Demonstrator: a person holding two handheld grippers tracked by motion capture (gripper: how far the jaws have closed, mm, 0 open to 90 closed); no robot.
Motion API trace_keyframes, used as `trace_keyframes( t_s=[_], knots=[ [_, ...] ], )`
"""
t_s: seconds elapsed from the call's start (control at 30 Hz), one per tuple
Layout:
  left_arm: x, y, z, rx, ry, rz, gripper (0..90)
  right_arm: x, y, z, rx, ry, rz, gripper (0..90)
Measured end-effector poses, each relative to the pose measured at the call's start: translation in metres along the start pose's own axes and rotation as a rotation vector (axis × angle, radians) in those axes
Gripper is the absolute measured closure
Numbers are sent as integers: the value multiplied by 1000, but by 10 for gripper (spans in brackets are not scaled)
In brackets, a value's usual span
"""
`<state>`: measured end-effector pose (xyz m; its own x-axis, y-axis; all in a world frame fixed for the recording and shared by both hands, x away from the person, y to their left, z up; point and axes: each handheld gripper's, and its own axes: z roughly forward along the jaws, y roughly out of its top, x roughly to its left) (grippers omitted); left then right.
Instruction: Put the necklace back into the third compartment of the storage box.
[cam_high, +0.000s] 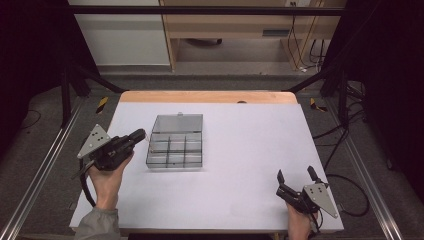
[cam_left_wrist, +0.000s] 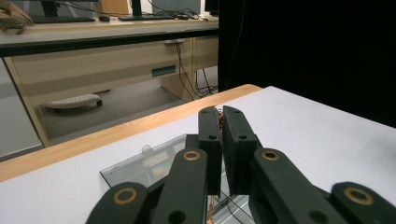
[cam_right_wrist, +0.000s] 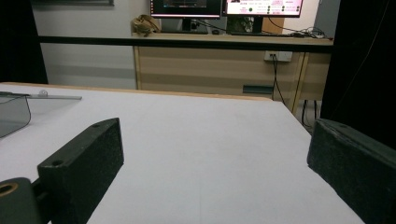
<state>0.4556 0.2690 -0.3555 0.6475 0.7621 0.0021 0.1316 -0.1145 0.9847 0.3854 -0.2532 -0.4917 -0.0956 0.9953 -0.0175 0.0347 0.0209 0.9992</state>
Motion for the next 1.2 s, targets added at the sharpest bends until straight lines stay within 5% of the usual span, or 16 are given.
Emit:
trace_keyframes(
  t_s=[1.2],
  knots=[
    [-9,-2,70,3,-18,-12,859,0,0,1,5,-4,-4,38]
  ],
)
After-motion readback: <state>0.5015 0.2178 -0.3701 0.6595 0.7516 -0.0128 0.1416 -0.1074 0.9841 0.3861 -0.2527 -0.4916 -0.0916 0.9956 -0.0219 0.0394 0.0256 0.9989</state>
